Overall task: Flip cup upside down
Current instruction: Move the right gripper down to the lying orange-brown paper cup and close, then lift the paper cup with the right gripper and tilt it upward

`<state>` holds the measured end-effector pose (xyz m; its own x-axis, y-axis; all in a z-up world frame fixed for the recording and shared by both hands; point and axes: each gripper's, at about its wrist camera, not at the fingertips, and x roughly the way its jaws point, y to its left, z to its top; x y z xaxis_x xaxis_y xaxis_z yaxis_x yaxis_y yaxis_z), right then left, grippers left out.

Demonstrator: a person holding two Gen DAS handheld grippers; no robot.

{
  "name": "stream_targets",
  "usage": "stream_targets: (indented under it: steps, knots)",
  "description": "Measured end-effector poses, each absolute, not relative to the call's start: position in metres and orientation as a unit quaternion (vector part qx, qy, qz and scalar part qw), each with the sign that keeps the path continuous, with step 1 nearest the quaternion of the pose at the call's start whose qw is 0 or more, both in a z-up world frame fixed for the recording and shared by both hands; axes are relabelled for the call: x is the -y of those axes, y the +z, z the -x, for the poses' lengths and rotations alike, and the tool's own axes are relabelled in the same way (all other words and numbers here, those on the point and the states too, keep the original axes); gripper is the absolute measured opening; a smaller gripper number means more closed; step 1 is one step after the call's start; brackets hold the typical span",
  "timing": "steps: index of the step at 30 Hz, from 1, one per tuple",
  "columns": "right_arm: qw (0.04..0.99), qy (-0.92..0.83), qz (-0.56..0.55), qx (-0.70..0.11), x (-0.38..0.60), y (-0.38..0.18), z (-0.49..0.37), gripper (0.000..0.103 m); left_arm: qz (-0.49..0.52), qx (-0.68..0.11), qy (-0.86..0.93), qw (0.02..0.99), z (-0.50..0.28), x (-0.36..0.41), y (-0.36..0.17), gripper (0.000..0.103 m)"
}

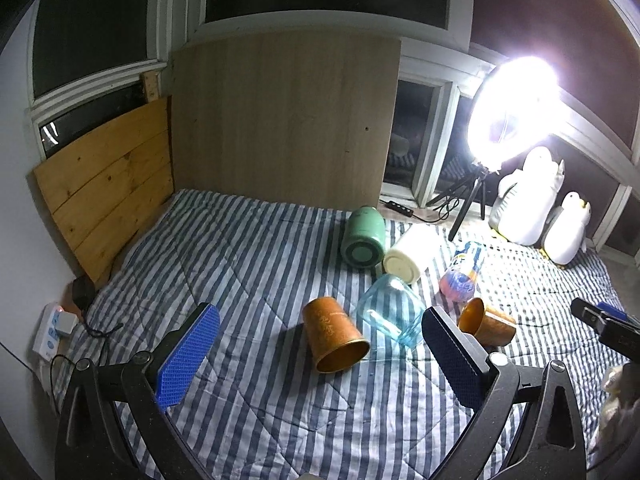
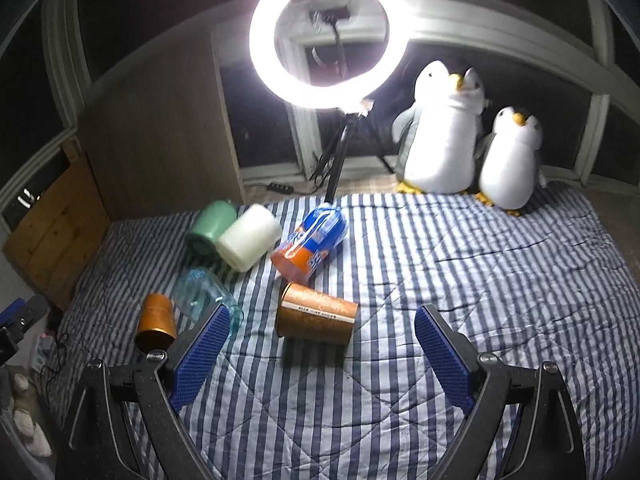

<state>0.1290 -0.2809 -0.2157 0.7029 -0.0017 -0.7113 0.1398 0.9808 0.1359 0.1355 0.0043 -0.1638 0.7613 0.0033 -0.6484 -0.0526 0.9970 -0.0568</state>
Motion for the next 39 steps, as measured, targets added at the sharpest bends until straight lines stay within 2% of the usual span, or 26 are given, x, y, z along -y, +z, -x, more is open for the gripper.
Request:
stream_targets:
  steps: [11,20,25,30,39]
  knots:
    - [0.864,-0.015,-0.189,-0.467,0.312,-0.272,-0.181,0.091,0.039,-0.356,0.035,0.933,-0.137,-0.017,-0.172,0.102]
    - [0.827,-0.024,-0.252,-0.503,0.340,-0.306,-0.222,0.091,0.042,-0.362,0.050,0.930,-0.139,-0.030,-0.178,0.102]
    - [0.813,-0.026,-0.269,-0.515,0.352,-0.320,-0.240,0.080,0.042,-0.365,0.059,0.928,-0.139,-0.035,-0.180,0.102]
    - [0.795,-0.026,-0.268,-0.543,0.355,-0.339,-0.262,0.062,0.041,-0.367,0.064,0.927,-0.141,-0.038,-0.182,0.102]
    - [0.778,-0.004,-0.289,-0.557,0.358,-0.347,-0.271,0.059,0.041,-0.373,0.076,0.924,-0.143,-0.044,-0.188,0.102]
